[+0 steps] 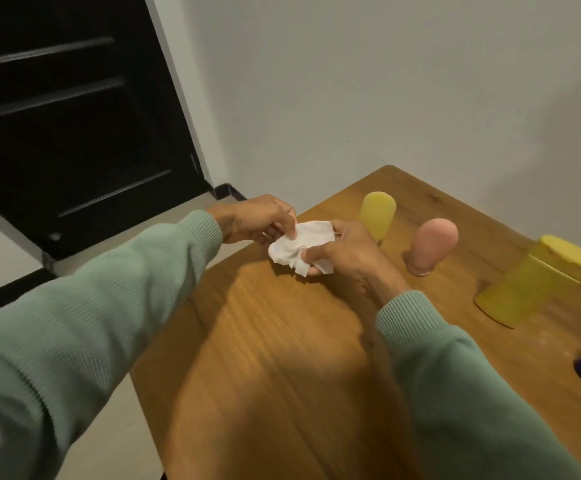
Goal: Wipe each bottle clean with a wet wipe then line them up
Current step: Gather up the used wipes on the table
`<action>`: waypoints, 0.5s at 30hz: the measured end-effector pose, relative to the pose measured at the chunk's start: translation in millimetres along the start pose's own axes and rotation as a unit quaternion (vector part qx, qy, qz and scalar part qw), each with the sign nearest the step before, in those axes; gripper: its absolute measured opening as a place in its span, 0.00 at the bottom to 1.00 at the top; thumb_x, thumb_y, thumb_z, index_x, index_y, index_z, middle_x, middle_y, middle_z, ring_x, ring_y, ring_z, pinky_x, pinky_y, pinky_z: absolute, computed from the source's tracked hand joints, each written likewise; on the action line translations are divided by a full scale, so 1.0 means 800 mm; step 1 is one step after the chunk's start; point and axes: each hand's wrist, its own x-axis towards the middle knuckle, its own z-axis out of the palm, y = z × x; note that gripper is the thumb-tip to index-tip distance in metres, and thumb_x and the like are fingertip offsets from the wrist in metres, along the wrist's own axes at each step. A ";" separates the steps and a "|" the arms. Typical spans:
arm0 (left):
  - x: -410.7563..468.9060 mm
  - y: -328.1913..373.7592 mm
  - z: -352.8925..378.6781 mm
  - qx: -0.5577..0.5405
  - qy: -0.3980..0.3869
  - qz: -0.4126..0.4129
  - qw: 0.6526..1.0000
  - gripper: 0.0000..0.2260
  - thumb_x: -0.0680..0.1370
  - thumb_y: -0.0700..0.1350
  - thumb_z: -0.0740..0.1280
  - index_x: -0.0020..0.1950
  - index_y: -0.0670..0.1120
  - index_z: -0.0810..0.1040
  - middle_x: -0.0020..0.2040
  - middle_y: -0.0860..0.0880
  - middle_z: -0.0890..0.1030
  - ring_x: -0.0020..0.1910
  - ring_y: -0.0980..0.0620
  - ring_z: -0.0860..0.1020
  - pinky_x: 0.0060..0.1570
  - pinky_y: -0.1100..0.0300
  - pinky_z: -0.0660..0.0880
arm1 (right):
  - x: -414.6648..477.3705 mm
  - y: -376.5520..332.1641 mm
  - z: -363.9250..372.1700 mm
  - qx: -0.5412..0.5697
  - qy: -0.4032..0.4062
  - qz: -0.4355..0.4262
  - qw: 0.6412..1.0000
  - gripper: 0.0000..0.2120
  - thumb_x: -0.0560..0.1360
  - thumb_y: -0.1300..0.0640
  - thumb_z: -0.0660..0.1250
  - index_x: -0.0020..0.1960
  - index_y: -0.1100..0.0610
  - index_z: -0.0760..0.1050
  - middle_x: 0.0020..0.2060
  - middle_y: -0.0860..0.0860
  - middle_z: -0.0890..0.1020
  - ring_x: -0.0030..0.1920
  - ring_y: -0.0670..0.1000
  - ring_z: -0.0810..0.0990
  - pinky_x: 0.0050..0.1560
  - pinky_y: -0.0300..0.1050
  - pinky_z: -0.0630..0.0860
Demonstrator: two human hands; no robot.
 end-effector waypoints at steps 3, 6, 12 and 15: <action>0.002 -0.003 -0.001 -0.027 0.056 -0.007 0.998 0.01 0.76 0.39 0.65 0.47 0.42 0.76 0.51 0.41 0.80 0.49 0.44 0.78 0.45 0.58 0.76 | 0.012 -0.003 0.004 0.045 0.012 0.032 0.998 0.19 0.68 0.67 0.74 0.56 0.59 0.75 0.48 0.55 0.83 0.41 0.51 0.85 0.41 0.47 0.82; -0.003 -0.006 -0.008 -0.054 0.124 -0.016 0.991 0.02 0.76 0.39 0.66 0.46 0.41 0.77 0.51 0.40 0.80 0.47 0.45 0.79 0.43 0.58 0.77 | 0.022 -0.016 0.014 0.066 0.023 0.059 0.996 0.13 0.71 0.66 0.72 0.54 0.60 0.75 0.47 0.56 0.83 0.38 0.51 0.85 0.42 0.48 0.83; -0.029 -0.013 -0.043 -0.079 0.164 -0.026 0.983 0.07 0.77 0.39 0.66 0.52 0.37 0.77 0.47 0.45 0.81 0.40 0.50 0.81 0.36 0.58 0.80 | 0.043 -0.053 0.050 -0.004 0.034 0.038 0.999 0.08 0.73 0.62 0.71 0.51 0.58 0.76 0.47 0.53 0.82 0.39 0.52 0.84 0.36 0.42 0.82; -0.037 -0.030 -0.067 -0.083 0.188 -0.029 0.978 0.04 0.78 0.39 0.66 0.50 0.39 0.77 0.46 0.45 0.82 0.39 0.50 0.82 0.36 0.56 0.81 | 0.064 -0.069 0.077 -0.028 0.014 0.015 0.999 0.06 0.73 0.63 0.71 0.48 0.59 0.76 0.45 0.53 0.81 0.39 0.51 0.84 0.34 0.41 0.81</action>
